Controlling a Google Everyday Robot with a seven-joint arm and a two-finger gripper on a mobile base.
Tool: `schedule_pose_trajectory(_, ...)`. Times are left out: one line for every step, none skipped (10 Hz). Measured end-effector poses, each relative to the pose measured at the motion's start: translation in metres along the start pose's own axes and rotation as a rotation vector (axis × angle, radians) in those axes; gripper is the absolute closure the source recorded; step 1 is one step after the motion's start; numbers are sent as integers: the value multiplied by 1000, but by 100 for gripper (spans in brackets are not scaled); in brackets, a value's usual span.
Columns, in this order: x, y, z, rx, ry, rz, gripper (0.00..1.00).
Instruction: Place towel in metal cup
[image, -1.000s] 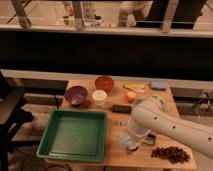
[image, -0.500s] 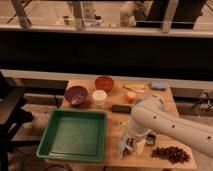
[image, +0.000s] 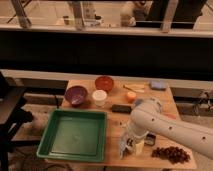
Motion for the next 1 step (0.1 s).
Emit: schedule_pose_trajectory(1, 0, 0, 0, 0, 5, 20)
